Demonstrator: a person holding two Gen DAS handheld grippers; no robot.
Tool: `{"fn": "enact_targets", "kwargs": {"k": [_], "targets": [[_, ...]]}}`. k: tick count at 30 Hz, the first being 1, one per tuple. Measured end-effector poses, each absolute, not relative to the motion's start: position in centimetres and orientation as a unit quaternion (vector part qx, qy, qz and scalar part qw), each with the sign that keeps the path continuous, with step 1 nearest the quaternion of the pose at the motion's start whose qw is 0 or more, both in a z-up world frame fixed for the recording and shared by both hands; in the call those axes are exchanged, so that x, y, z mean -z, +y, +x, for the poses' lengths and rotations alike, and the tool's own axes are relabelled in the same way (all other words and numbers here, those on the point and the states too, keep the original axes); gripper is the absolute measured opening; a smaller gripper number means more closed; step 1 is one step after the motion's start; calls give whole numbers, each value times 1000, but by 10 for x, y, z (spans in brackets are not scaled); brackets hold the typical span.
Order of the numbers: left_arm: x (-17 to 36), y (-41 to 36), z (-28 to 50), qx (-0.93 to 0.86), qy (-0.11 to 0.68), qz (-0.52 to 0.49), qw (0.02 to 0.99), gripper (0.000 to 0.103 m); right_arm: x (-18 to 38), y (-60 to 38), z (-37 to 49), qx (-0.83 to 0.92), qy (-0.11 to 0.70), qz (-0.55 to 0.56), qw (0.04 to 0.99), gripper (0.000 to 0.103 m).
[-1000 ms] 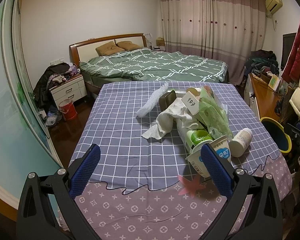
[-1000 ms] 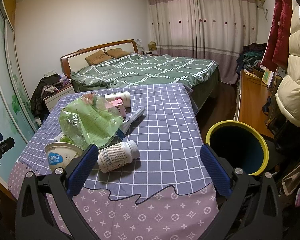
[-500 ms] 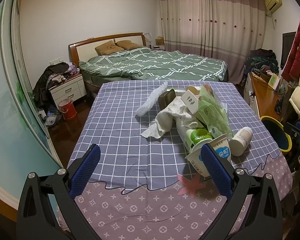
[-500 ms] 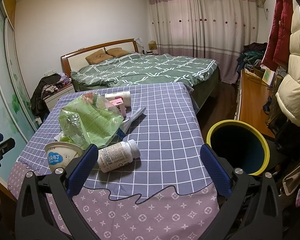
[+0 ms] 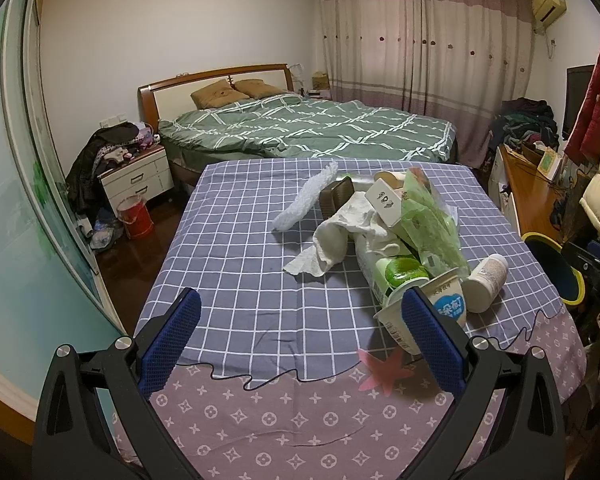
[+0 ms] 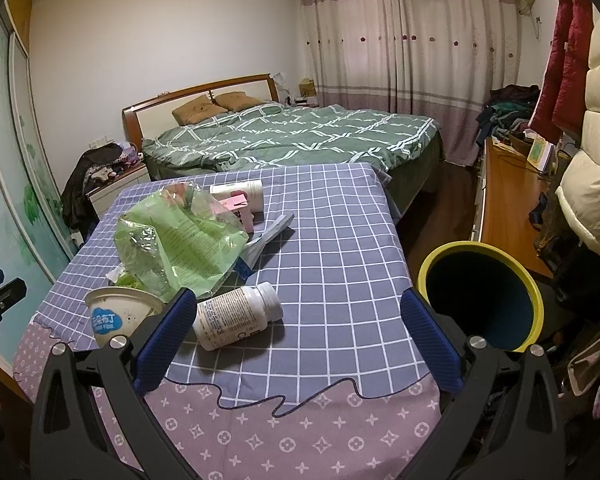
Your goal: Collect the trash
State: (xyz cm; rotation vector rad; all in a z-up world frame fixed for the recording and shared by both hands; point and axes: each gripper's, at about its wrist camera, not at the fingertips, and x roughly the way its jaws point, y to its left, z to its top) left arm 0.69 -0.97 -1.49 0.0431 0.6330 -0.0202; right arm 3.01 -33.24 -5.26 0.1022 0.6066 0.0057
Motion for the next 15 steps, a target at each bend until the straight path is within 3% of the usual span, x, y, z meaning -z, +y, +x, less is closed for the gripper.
{"fn": "enact_targets", "kwargs": {"k": [15], "targets": [[35,7,36,1,326,10,945,99,46,-281,86,-84,303,39,949,97]]}}
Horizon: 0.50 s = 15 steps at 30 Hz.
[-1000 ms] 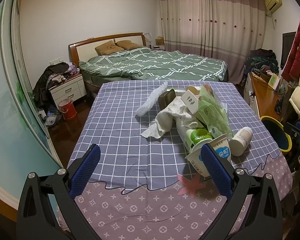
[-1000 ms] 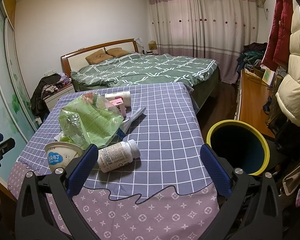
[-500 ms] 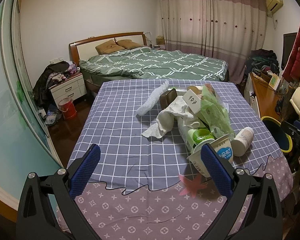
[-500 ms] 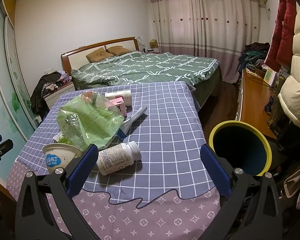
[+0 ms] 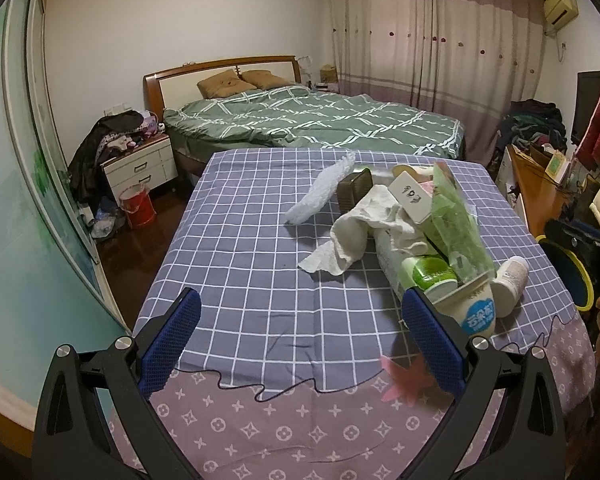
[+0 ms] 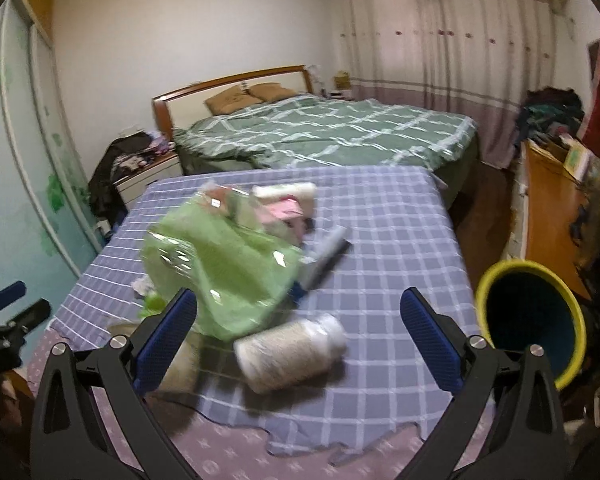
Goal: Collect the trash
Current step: 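Reach the right gripper to the green plastic bag and close on it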
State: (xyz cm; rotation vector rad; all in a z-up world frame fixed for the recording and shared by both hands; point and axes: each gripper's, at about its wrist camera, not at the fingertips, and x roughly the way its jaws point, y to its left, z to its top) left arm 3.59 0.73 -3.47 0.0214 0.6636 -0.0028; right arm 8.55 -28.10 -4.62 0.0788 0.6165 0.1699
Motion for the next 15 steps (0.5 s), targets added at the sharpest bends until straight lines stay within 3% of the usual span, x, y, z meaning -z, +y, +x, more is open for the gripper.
{"fn": "enact_targets", "kwargs": {"k": [4,15], "targets": [[37,10,41,-2,325,11,946,99,39,-245,104,-120,304,20,945,92],[45,29,47,-10,320,7,947,99,49,-181,147,-134,334,-23,933,91]]}}
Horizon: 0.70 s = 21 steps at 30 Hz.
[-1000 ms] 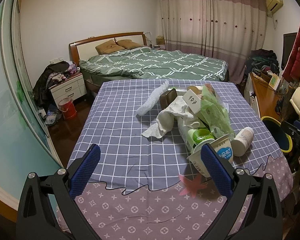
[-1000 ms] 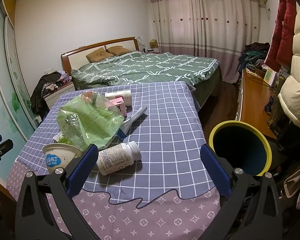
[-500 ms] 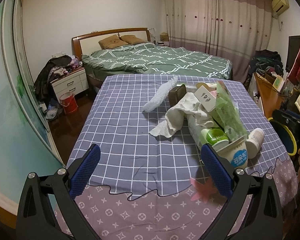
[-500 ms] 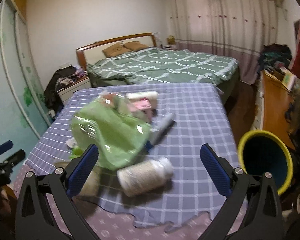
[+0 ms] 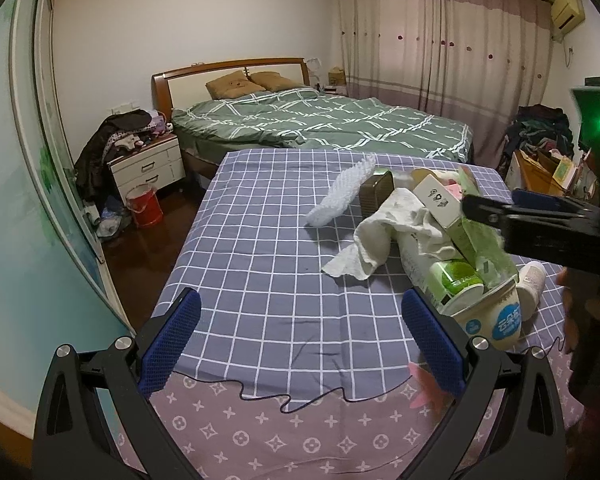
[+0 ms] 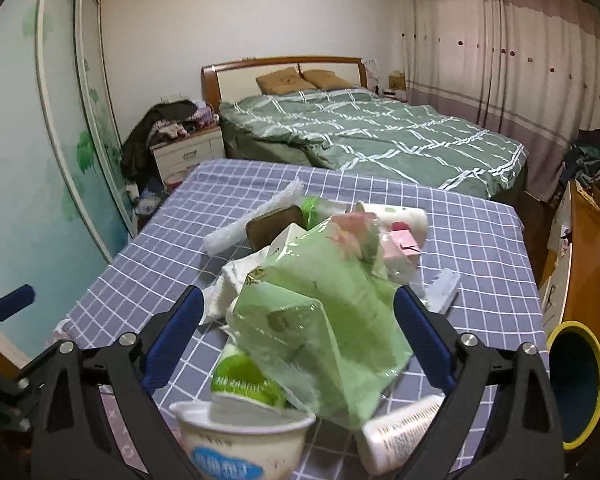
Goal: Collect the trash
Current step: 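Reach the right gripper to the green plastic bag and close on it, then lift the green bag with the right gripper and release it into the bin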
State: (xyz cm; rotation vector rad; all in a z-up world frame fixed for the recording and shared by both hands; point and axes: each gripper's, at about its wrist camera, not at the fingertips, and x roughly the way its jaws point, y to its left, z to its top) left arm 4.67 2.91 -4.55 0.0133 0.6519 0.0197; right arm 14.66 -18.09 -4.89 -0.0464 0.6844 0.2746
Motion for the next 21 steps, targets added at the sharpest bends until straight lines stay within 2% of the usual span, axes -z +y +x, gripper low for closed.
{"fn": "enact_targets", "kwargs": {"k": [2,6,10,12,15,21], "targets": [[47,30,48,-8,320,7,947,99,53,-177,150,-127,340,-27,931,91],[50,32,52,-4,320,6,947,99,64,-175,159,-119,359,-29,925,83],[52,34,51,-2,320,4,947,99,71,-177,159,-126,372,-22,920,61],[53,34,51,-1,320,3,947,99,70,-182,154,-135,371,-11,919,53],[53,34,51,-1,320,5,947,99,67,-191,148,-150,368,8,918,48],[53,28,50,5,320,10,947,99,47,-208,131,-159,339,29,927,44]]}}
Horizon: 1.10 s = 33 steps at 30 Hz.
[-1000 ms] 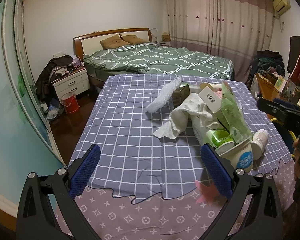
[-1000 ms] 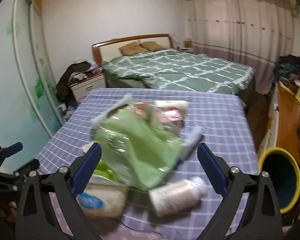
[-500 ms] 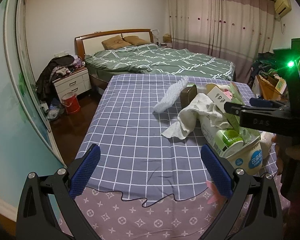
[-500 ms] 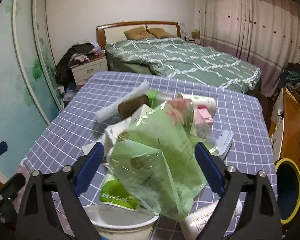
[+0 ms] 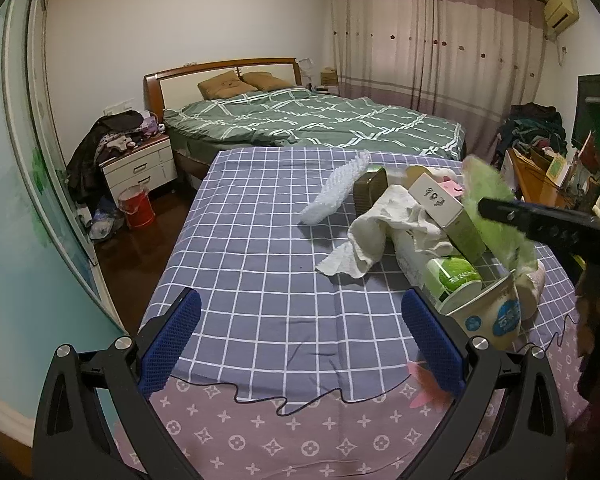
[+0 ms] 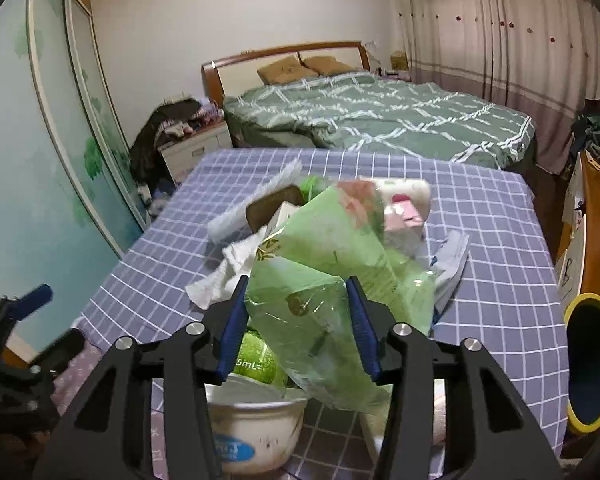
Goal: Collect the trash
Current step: 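Lift the green bag with the right gripper and release it into the bin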
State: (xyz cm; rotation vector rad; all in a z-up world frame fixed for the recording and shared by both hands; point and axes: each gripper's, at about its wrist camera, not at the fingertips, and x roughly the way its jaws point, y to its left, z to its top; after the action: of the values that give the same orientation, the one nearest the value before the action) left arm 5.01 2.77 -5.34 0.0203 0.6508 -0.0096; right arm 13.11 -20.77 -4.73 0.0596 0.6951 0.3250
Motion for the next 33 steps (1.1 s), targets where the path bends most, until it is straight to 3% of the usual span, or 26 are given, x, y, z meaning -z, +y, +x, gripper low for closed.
{"fn": "enact_targets", "kwargs": {"k": [8,12,22,33], "targets": [[51,16,52,13,317,17,948,99,20,-228,120,-167,303,47,937,34],[49,14,52,15,315,18,949,99,5,-246,112,-166,281,62,943,24],[45,-4,54,32,316,27,948,99,-17,-307,93,-122,238,89,959,22],[38,-42,59,68,313,43,946,99,-10,-438,94,32,226,108,968,21]]}}
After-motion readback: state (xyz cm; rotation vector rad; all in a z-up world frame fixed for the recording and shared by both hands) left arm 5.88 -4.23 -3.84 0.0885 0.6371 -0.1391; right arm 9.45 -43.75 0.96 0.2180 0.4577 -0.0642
